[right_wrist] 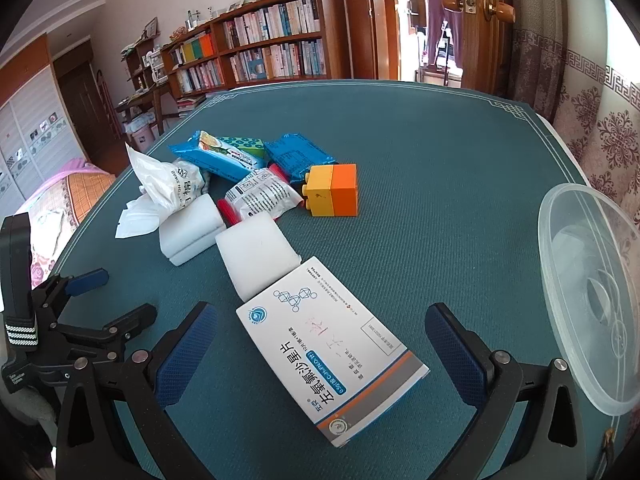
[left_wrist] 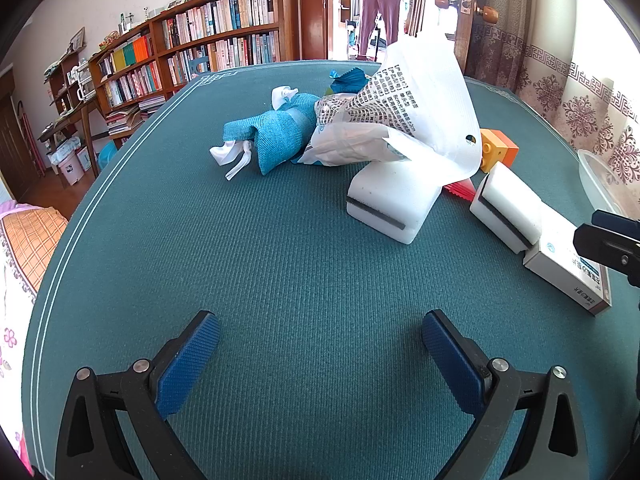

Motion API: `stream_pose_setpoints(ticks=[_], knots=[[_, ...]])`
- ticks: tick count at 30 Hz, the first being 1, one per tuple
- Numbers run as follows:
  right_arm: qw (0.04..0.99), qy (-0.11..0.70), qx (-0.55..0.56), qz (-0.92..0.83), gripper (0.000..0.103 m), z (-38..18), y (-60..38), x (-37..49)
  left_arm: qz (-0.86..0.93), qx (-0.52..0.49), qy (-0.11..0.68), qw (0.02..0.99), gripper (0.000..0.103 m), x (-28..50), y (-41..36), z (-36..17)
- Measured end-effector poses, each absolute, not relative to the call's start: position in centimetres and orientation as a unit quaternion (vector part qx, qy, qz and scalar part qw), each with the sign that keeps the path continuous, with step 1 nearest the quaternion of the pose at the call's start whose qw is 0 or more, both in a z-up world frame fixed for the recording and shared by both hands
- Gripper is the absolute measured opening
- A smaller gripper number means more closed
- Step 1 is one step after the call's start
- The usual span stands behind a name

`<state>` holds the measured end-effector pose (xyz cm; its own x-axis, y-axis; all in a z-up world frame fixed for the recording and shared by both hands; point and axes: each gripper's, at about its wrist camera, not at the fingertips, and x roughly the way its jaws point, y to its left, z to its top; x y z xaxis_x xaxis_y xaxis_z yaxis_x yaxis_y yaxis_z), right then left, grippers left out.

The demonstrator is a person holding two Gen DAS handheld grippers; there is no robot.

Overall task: Organize objects
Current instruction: 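Grasp the white medicine box with the right gripper while left gripper approaches a white foam block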

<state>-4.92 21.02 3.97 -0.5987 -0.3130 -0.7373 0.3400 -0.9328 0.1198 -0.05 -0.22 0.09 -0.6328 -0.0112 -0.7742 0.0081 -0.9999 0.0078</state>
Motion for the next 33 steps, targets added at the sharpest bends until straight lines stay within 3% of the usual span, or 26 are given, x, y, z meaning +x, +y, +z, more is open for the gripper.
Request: stream_pose_setpoints(ticks=[6, 20, 22, 33], knots=[[0.216, 0.0, 0.452, -0.865, 0.083, 2.4, 21.1, -4.2, -0.904, 0.428, -0.002, 0.006, 0.103, -0.1, 0.1, 0.1], [0.192, 0.065, 0.439, -0.876, 0.083, 1.6, 18.8, -2.2, -0.908, 0.418, -0.019, -0.027, 0.103, 0.4, 1.1, 1.1], [0.177, 0.073, 0.434, -0.88, 0.069, 1.6, 18.8, -1.9, -0.911, 0.41, -0.025, -0.028, 0.103, 0.6, 1.4, 1.7], [0.158, 0.023, 0.409, -0.898, 0.066, 4.1, 23.3, 0.5, -0.92, 0.38, -0.056, -0.084, 0.103, -0.4, 6.8, 4.0]])
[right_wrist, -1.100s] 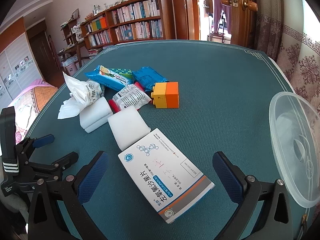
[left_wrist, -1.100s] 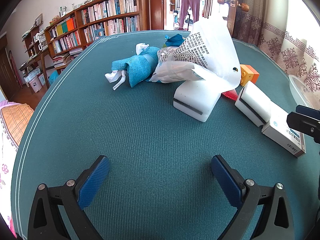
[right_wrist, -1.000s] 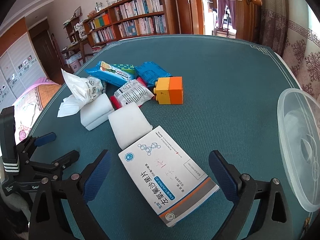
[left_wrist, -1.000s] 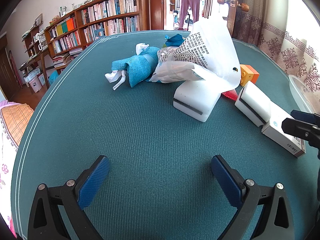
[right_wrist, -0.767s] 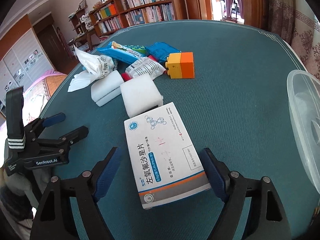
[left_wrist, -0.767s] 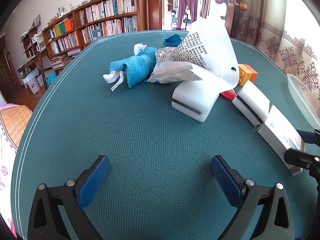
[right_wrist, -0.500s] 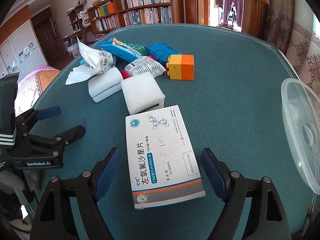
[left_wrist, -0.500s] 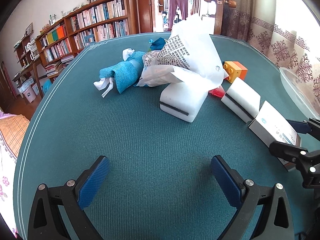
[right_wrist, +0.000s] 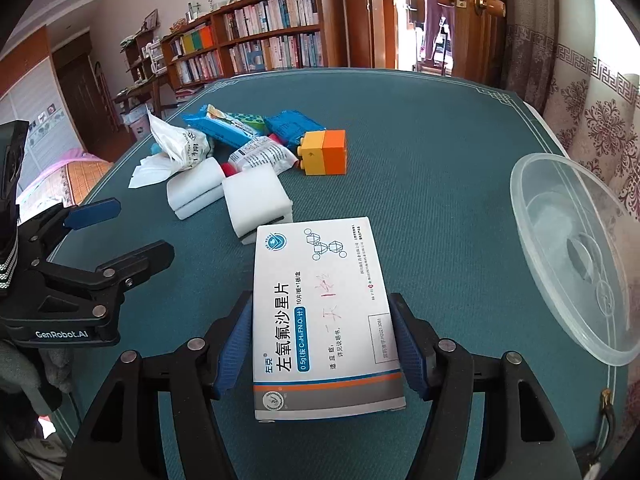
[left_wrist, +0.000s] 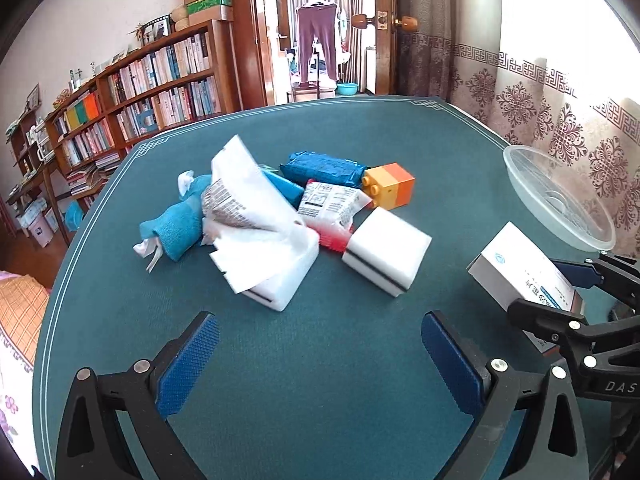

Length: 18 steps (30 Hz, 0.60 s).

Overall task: Organize objects
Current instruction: 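Grasp the white medicine box with the right gripper while left gripper approaches a white foam block, then carry the box into the clear bowl with right gripper while left gripper drops foam block there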

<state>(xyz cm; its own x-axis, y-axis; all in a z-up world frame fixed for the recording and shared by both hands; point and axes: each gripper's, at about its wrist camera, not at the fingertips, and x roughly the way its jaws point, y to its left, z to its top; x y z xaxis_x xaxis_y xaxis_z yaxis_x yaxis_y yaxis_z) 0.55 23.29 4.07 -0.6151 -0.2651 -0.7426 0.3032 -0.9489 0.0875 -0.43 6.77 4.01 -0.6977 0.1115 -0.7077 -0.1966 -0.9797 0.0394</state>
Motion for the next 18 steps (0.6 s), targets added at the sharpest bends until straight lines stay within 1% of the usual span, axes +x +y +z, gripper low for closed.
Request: stream_pose_setpoints(ticks=[5, 11, 15, 18], knots=[[0.147, -0.009, 0.403, -0.903, 0.066, 5.2, 26.1, 0.7, 0.913, -0.392, 0.049, 0.099, 0.101, -2.1, 9.0, 3.7], [0.14, -0.017, 0.389, -0.91, 0.066, 6.5, 27.7, 1.3, 0.912, -0.395, 0.046, 0.101, 0.098, -3.8, 11.1, 3.1], [0.137, -0.021, 0.381, -0.914, 0.066, 7.2, 28.4, 1.3, 0.906, -0.411, 0.04, 0.094, 0.087, -5.4, 11.6, 2.4], [0.133, -0.027, 0.378, -0.916, 0.066, 7.4, 29.1, 1.2, 0.903, -0.419, 0.04, 0.088, 0.084, -6.1, 12.0, 1.9]])
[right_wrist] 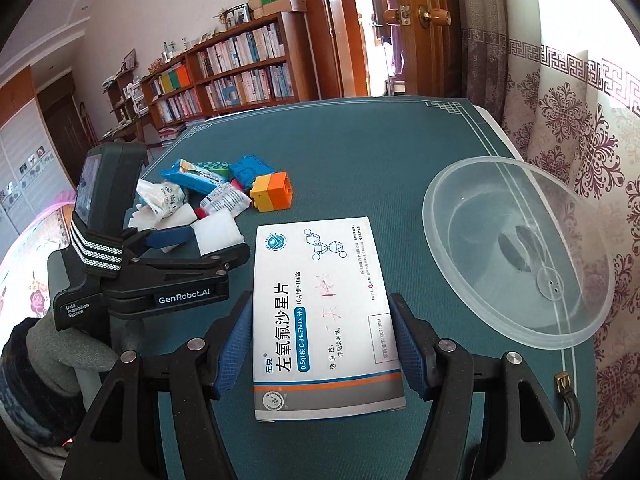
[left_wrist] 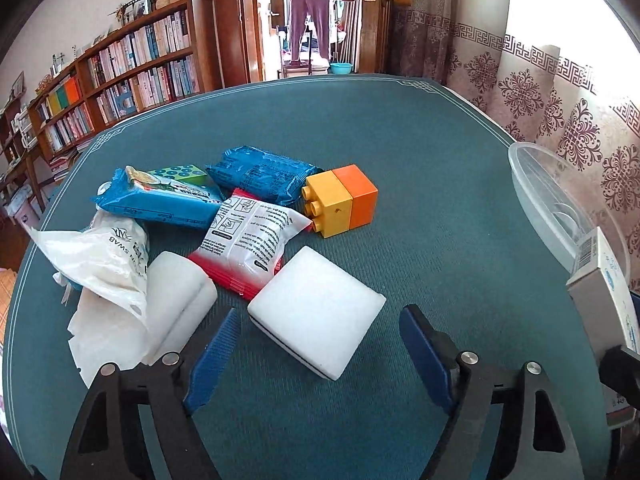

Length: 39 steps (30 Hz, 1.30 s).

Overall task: Organize objects
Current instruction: 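Carry the box into the clear bowl with right gripper while left gripper drops foam block there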

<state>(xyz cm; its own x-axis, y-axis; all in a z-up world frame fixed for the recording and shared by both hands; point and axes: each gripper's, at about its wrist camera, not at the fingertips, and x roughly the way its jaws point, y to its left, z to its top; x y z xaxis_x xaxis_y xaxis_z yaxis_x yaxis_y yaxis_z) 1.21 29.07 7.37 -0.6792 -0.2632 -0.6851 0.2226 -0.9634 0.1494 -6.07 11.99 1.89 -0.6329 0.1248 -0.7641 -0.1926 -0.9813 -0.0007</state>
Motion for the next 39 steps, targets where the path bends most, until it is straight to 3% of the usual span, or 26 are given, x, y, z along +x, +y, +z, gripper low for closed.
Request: stream_pose_setpoints(ticks=[2, 4, 15, 28, 39], knots=[[0.129, -0.033, 0.377, -0.917, 0.066, 7.5, 29.6, 1.1, 0.902, -0.422, 0.043, 0.079, 0.079, -6.3, 12.0, 1.6], [0.125, -0.039, 0.375, -0.918, 0.066, 7.6, 30.2, 1.0, 0.9, -0.427, 0.042, 0.072, 0.065, -6.3, 11.9, 1.3], [0.071, -0.07, 0.36, -0.928, 0.066, 8.9, 35.0, 0.3, 0.911, -0.4, 0.052, 0.088, 0.064, -4.8, 13.1, 4.1], [-0.035, -0.116, 0.367, -0.922, 0.066, 9.6, 43.6, -2.1, 0.903, -0.373, 0.076, 0.198, 0.064, -4.0, 20.1, 7.5], [-0.058, -0.118, 0.375, -0.918, 0.066, 8.8, 46.3, -3.6, 0.885, -0.355, 0.099, 0.284, 0.064, -5.2, 27.3, 8.2]])
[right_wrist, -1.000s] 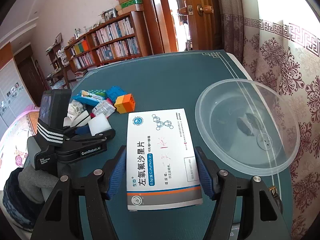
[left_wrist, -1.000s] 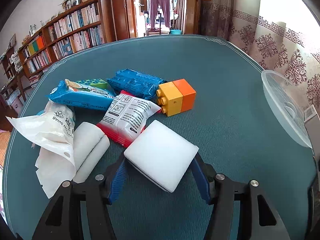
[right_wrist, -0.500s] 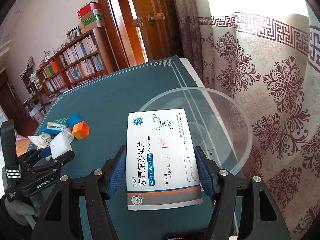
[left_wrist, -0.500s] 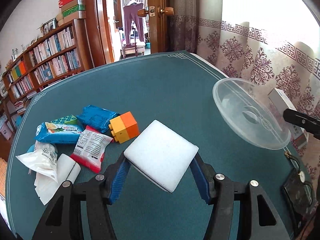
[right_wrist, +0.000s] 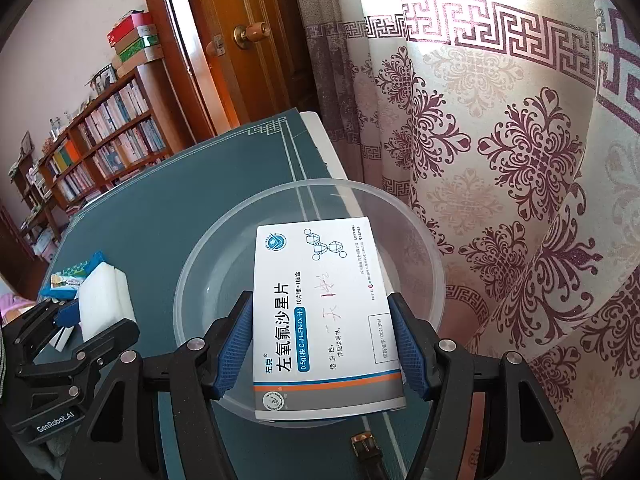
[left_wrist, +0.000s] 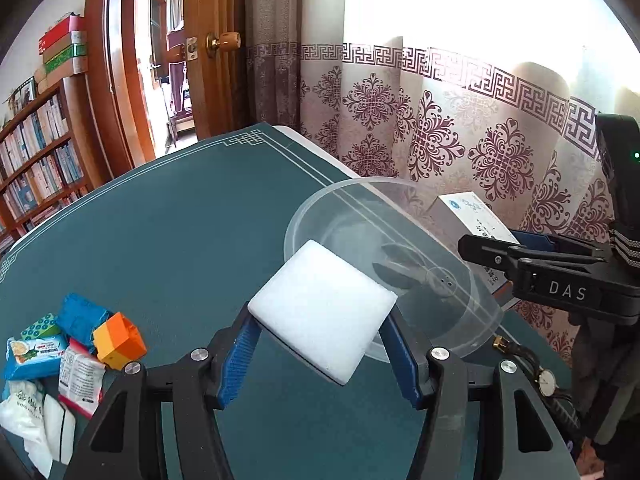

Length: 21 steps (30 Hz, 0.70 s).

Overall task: Organize objects
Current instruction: 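Carry the box into the clear bowl with right gripper while left gripper drops foam block there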

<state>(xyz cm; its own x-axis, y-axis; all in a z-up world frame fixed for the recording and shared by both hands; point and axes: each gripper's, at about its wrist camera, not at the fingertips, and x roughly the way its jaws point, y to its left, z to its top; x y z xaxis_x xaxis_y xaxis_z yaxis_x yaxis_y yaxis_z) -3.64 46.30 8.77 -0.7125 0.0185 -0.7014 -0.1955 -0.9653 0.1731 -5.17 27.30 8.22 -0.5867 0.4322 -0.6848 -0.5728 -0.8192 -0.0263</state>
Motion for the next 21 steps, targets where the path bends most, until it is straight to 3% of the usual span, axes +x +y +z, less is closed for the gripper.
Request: stream_pose_setpoints(ticks=[6, 10, 21], knots=[[0.067, 0.117, -0.375, 0.917, 0.066, 8.6, 47.0, -3.7, 0.877, -0.352, 0.11, 0.308, 0.066, -6.0, 30.0, 7.6], [0.071, 0.119, -0.375, 0.917, 0.066, 8.6, 47.4, -3.8, 0.88, -0.345, 0.103, 0.311, 0.089, -6.2, 30.5, 7.5], [0.073, 0.116, -0.375, 0.917, 0.066, 8.5, 47.4, -4.0, 0.895, -0.338, 0.087, 0.277, 0.091, -6.4, 28.1, 8.1]])
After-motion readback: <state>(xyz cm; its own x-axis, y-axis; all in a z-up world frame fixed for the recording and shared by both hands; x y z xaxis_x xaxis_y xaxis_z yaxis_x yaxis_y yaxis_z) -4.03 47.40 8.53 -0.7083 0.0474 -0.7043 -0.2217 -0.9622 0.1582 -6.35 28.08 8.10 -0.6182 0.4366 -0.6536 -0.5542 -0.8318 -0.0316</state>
